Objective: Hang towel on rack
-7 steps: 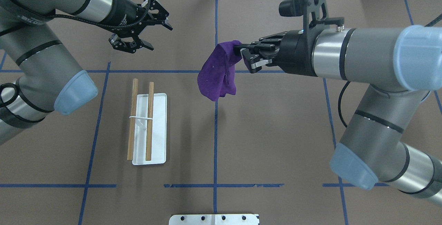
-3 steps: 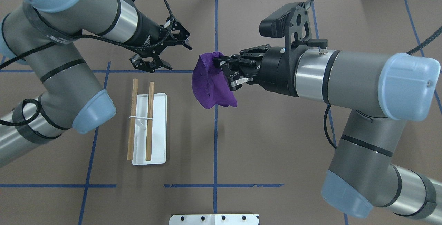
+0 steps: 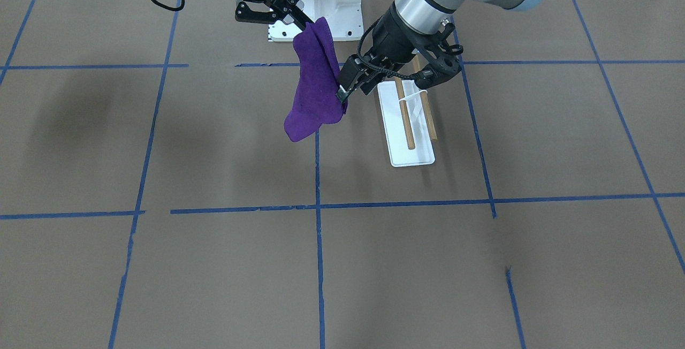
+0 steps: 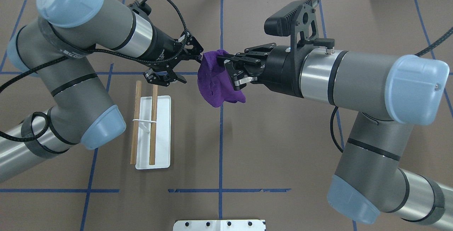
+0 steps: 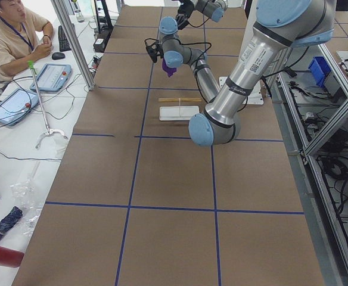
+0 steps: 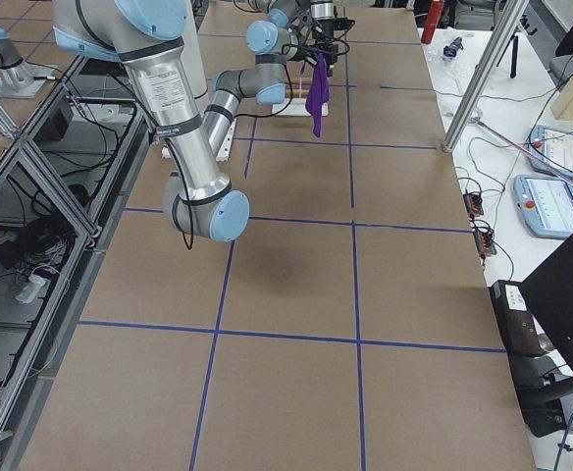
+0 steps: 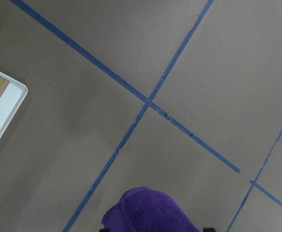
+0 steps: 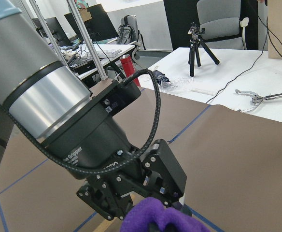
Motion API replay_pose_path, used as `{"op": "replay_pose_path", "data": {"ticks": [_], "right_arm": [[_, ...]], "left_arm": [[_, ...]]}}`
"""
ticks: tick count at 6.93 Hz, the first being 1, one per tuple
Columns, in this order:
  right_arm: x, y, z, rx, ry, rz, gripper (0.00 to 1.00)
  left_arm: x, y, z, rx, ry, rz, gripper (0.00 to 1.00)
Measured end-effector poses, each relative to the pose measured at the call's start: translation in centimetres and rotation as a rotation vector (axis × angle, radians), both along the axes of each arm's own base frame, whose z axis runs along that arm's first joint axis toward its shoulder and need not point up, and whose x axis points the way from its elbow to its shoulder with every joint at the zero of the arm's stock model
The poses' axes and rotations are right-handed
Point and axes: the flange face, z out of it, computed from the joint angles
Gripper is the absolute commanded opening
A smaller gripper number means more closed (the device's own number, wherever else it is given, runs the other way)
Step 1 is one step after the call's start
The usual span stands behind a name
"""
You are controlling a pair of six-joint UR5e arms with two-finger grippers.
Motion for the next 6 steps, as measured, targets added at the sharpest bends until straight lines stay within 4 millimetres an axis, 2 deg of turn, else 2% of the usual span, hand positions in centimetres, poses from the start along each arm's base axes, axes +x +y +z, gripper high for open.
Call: {"op": "replay_pose_path", "data": {"ticks": [1,2,3,5,6], "right_arm": [[-0.1,-0.1,0.0,0.002,0.002,0.006,0.0],[-0.2,-0.3,-0.1,0.008,0.005,0.018,0.0],[-0.3,-0.4,-0.3,0.013,0.007,0.03,0.0],[-0.4,-0.6,-0.4,0.016,0.007,0.037,0.0],[-0.4,-0.6,-0.4,0.016,0.007,0.039,0.0]], "left_arm": [[0.3,0.3,0.0,0.004,0.002,0.008,0.64],[0.6,0.7,-0.4,0.011,0.008,0.016,0.45],[0.9,1.0,-0.8,0.017,0.016,0.023,0.16],[1.0,1.2,-1.0,0.019,0.02,0.025,0.0],[0.9,1.3,-1.1,0.025,0.021,0.026,0.0]]}}
